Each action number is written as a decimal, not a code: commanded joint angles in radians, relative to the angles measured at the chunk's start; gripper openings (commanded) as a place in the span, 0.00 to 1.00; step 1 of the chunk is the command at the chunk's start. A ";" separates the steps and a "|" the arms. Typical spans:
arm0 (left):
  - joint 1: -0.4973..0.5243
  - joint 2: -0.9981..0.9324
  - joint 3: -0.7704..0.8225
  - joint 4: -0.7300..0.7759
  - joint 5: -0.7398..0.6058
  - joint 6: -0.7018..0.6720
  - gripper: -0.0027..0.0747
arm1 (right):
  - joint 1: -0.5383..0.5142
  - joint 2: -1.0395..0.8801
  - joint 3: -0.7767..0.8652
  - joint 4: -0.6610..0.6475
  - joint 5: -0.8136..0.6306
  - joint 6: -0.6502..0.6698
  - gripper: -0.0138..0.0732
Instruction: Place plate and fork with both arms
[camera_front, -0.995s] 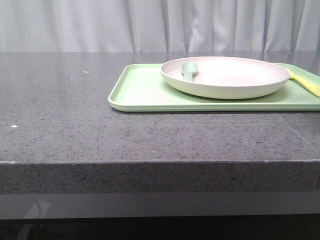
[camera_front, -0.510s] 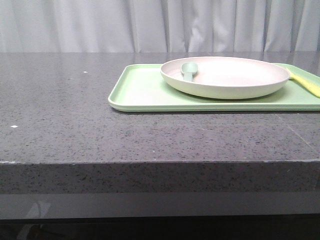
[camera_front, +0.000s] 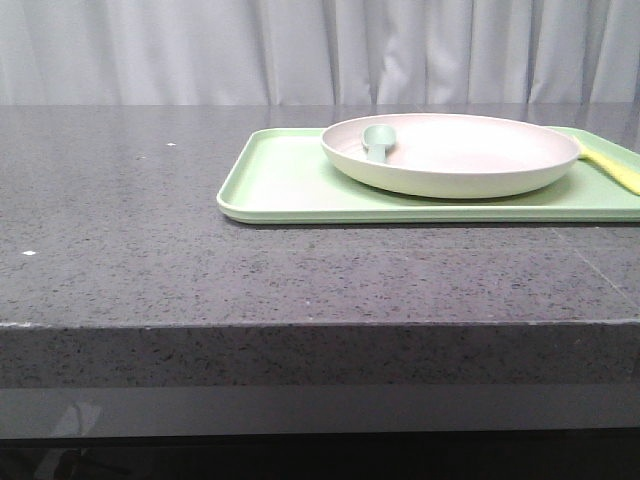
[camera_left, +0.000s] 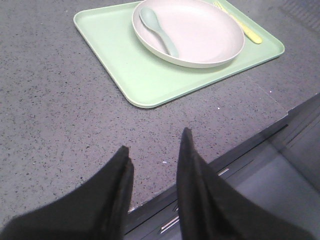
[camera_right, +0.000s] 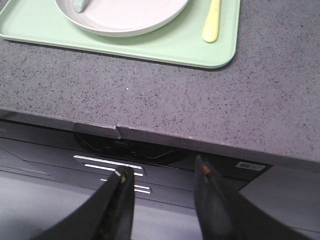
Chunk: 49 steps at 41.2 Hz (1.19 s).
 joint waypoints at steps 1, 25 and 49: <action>0.002 0.001 -0.026 -0.029 -0.065 -0.001 0.19 | 0.001 0.009 -0.020 -0.008 -0.061 -0.002 0.37; 0.002 0.001 -0.026 0.247 -0.117 -0.256 0.01 | 0.001 0.009 -0.020 -0.008 -0.065 -0.002 0.08; 0.199 -0.328 0.294 0.507 -0.418 -0.250 0.01 | 0.001 0.009 -0.020 -0.008 -0.066 -0.002 0.08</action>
